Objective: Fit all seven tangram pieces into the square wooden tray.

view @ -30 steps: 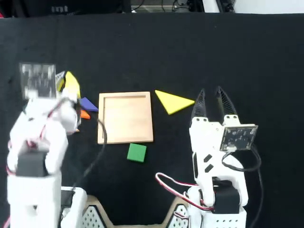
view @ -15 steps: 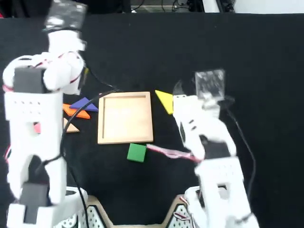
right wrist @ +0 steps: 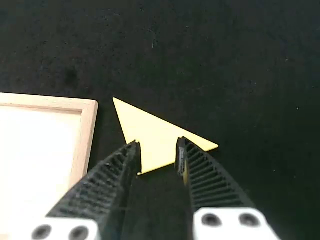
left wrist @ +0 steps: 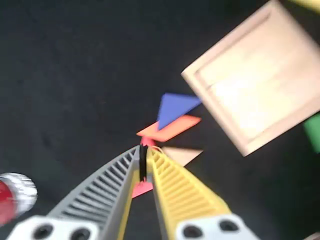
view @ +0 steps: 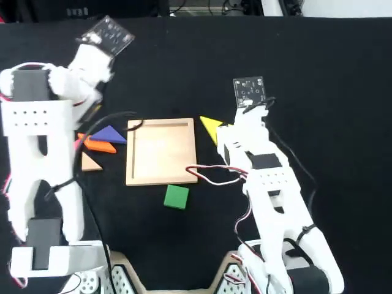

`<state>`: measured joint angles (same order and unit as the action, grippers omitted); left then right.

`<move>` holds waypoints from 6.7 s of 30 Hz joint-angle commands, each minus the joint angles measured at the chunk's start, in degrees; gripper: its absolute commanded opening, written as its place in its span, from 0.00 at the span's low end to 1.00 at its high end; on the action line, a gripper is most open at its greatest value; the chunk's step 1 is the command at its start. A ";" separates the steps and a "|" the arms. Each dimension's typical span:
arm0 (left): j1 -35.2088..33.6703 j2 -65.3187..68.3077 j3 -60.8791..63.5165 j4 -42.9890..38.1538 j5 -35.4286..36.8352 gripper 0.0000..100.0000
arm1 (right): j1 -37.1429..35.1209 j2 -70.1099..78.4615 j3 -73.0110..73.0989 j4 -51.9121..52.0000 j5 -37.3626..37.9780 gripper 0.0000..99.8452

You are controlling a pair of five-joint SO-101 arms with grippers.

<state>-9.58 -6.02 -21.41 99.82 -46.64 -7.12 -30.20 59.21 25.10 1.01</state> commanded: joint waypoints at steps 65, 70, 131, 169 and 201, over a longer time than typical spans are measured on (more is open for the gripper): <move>-32.04 -0.18 37.67 -22.68 -34.29 0.15 | -2.81 0.13 4.70 -10.37 0.18 0.13; -27.30 -6.15 26.51 -4.22 -33.85 0.12 | -2.81 -0.13 4.62 -10.37 0.18 0.13; -17.80 -6.15 65.36 -52.13 25.32 0.28 | -2.99 0.13 5.76 -12.31 6.15 0.13; -18.86 -6.07 67.74 -61.45 27.34 0.28 | -2.99 0.13 5.76 -12.13 6.15 0.13; -25.80 5.36 56.04 -54.59 21.71 0.30 | -2.99 0.13 5.76 -12.31 6.15 0.13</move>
<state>-34.81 1.27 35.65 44.62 -24.48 -9.49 -30.20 65.19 13.93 6.37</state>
